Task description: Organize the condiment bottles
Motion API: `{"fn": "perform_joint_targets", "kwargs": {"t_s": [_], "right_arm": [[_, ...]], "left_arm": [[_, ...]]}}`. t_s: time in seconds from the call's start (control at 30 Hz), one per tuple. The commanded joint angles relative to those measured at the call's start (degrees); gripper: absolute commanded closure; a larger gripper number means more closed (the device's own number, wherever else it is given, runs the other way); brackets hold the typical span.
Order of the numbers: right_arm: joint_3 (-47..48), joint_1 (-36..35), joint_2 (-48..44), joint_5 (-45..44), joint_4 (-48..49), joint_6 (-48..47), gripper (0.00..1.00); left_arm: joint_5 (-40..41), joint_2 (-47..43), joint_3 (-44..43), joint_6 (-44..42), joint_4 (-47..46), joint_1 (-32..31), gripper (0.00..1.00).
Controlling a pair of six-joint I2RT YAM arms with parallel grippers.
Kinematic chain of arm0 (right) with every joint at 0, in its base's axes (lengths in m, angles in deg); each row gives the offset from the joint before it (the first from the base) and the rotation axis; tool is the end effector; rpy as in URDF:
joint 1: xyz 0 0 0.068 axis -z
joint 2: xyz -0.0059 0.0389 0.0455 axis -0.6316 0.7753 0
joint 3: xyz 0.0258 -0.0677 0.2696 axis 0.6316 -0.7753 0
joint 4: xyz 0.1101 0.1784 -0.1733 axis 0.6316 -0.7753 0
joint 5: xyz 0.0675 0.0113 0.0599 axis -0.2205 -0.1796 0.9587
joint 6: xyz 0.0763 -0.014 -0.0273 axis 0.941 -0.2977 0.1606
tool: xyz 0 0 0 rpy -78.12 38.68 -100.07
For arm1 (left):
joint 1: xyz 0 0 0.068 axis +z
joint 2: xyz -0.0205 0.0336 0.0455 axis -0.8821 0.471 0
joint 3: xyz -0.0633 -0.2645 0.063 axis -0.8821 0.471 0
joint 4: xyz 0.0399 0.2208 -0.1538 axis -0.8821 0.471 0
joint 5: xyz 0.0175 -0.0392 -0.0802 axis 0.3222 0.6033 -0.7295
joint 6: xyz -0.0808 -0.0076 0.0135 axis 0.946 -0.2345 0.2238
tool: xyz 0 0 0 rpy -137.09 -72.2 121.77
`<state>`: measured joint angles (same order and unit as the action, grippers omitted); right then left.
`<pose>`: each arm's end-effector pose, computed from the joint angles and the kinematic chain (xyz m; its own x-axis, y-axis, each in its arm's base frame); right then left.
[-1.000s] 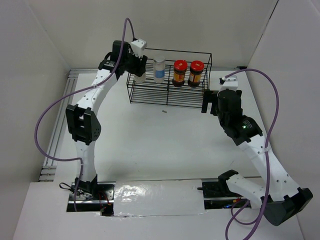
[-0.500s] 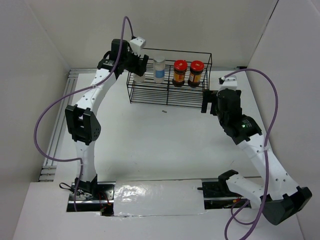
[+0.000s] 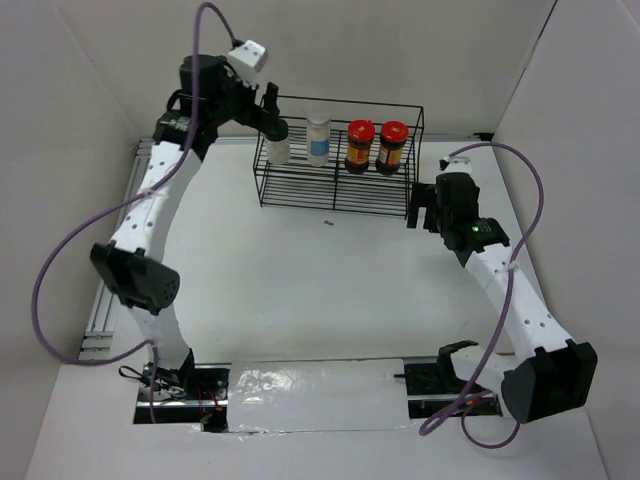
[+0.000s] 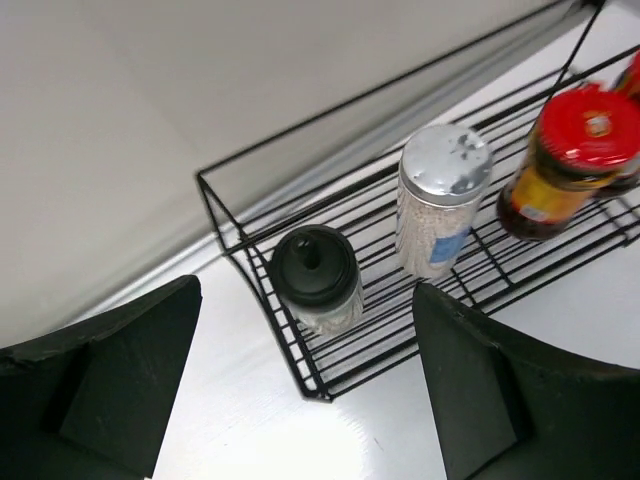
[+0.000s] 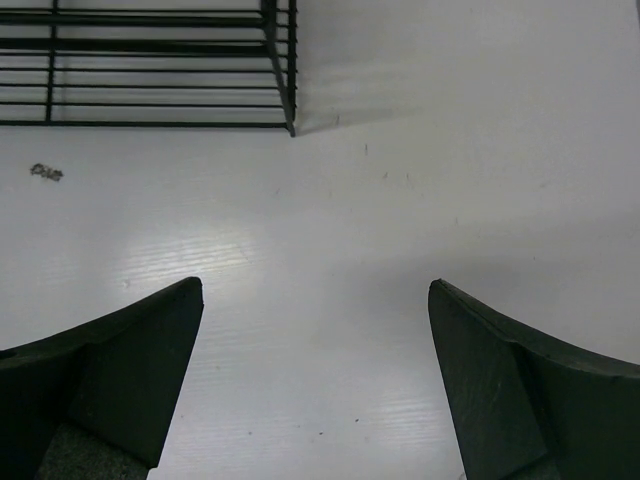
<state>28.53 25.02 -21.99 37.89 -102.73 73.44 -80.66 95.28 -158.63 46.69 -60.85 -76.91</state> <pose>0.2702 0.0457 0.3147 -0.5577 0.0126 -0.8299 0.0951 0.9943 -0.0488 0.4618 -0.1363 0.4600 -0.1579 0.1699 -0.9727 0.4383 0.8948 0.0851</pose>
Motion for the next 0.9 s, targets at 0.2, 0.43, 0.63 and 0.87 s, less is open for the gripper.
{"fn": "perform_joint_targets", "kwargs": {"t_s": [0.2, 0.43, 0.63, 0.87], "right_arm": [[-7.47, 13.53, 4.32, 10.24, 5.28, 7.80, 0.00], [-4.42, 17.85, 10.81, 5.77, 0.75, 17.75, 0.00], [-1.06, 16.18, 15.13, 3.12, -1.92, 18.45, 0.00], [-2.64, 15.56, 12.94, 3.65, -0.78, 18.36, 0.00]], "left_arm": [[-12.82, -24.88, 27.56, 2.34, 2.99, 21.12, 0.01], [-19.33, -34.99, 55.21, 2.61, 0.62, 33.28, 0.01], [-23.90, -37.47, 66.40, 1.65, -2.90, 37.68, 0.01], [-25.92, -34.13, 62.09, 1.99, 0.53, 38.29, 0.01]]}}
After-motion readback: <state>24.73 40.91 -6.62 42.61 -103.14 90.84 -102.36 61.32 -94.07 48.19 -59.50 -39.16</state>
